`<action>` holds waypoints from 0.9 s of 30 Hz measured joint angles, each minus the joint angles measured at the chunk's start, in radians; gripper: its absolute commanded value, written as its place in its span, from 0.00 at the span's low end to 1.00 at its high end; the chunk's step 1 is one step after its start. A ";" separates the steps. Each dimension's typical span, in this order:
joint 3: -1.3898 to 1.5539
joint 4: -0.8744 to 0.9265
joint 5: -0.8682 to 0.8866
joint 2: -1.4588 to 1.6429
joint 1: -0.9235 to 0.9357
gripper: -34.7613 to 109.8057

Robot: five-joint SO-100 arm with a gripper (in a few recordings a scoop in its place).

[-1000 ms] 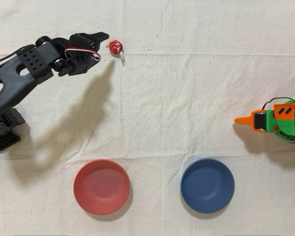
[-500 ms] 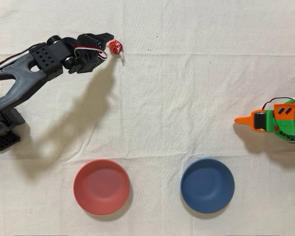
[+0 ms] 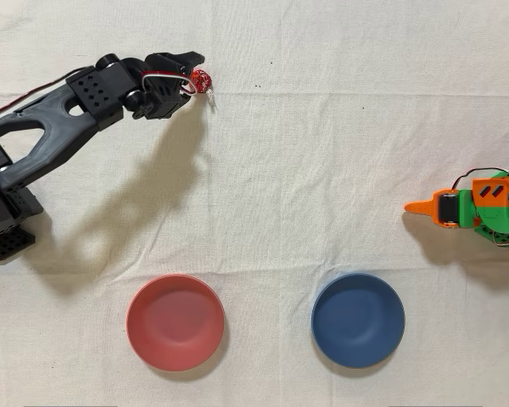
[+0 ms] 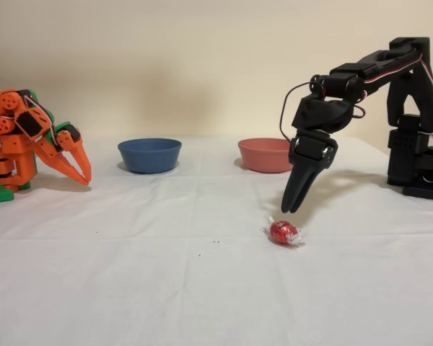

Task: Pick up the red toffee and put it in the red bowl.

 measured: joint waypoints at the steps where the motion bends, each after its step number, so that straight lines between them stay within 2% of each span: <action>1: -0.009 0.000 -0.006 -0.011 0.000 0.44; 27: -0.087 -0.002 -0.005 -0.140 -0.005 0.44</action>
